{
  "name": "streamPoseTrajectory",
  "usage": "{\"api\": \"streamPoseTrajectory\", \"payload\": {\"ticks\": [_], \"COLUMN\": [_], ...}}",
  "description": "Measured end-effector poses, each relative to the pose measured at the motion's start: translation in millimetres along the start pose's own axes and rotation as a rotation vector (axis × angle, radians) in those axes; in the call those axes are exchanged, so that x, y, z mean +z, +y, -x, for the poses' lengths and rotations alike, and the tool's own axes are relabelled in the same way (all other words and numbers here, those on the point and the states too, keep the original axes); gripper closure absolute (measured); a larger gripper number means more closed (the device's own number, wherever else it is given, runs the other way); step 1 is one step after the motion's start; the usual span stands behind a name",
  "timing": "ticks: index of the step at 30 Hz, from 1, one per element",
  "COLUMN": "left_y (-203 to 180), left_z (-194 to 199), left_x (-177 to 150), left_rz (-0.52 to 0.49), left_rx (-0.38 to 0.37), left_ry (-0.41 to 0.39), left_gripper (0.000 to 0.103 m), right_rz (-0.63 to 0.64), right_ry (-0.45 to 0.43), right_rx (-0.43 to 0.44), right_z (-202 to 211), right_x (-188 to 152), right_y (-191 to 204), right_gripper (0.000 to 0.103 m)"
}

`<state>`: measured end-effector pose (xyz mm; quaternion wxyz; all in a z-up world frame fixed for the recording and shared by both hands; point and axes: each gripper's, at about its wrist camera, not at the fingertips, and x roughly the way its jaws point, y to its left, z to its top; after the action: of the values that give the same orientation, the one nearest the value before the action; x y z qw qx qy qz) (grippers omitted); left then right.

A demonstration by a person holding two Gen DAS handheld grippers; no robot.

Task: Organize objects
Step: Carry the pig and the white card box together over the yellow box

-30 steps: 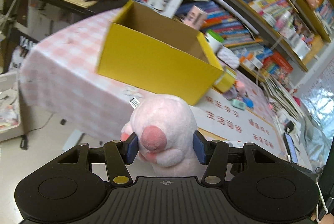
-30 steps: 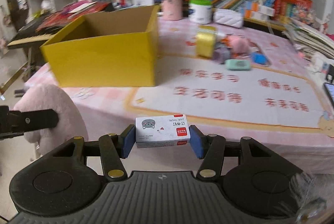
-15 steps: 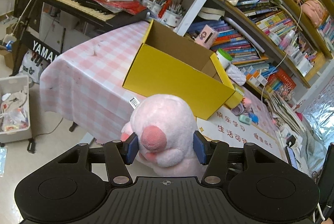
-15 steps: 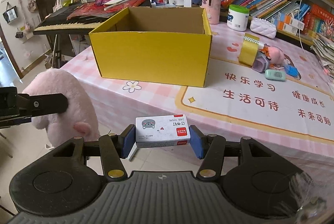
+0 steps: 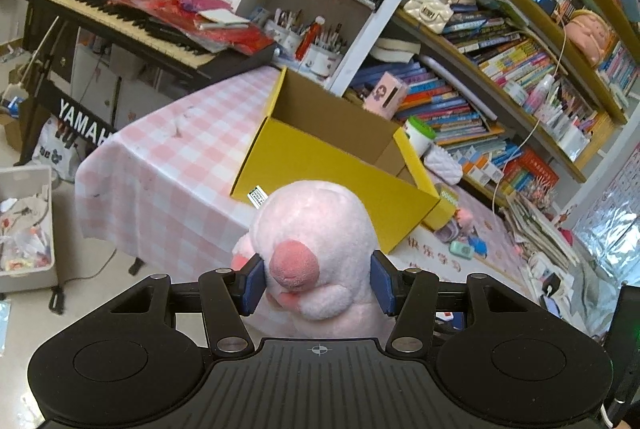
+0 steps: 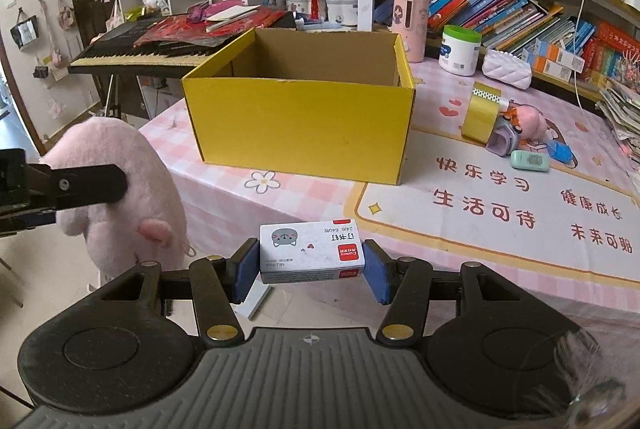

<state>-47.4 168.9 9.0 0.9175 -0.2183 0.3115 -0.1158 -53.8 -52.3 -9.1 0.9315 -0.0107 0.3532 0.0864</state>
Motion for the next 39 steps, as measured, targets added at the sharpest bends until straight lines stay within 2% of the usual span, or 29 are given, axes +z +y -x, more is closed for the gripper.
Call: {"api": "streamPoseTrajectory", "payload": {"ticks": [7, 12, 19, 26, 32, 36, 39], "left_y": [-9.7, -21.7, -41.3, -55.8, -60.7, -65.1, -66.9], "left_z": [-6.0, -16.1, -46.4, -92.2, -128.9, -145.2, -162.2], "left_x": [12.6, 30.9, 65.4, 91.3, 104.9, 113.6, 119.4], "left_rz": [-0.039, -0.081, -0.136, -0.141, -0.148, -0.171, -0.192], "left_rx": [-0.016, -0.032, -0.033, 0.003, 0.069, 0.107, 0.146], "left_ry": [-0.050, -0.101, -0.175, -0.189, -0.166, -0.160, -0.126], "left_gripper": [0.051, 0.050, 0.050, 0.050, 0.050, 0.050, 0.050], "right_rz": [0.027, 0.047, 0.056, 0.074, 0.124, 0.184, 0.250], "right_ry": [-0.031, -0.092, -0.235, -0.299, -0.251, -0.187, -0.144], "right_rx": [0.010, 0.021, 0.005, 0.005, 0.039, 0.080, 0.113], "right_z": [-4.8, -10.0, -23.4, -51.3, -94.3, -126.5, -149.3], "right_x": [10.2, 25.1, 70.7, 122.1, 152.5, 158.7, 164.8], "right_y": [0.2, -3.1, -24.3, -49.4, -61.8, -59.2, -54.2], "right_gripper": [0.051, 0.051, 0.051, 0.051, 0.051, 0.051, 0.051]}}
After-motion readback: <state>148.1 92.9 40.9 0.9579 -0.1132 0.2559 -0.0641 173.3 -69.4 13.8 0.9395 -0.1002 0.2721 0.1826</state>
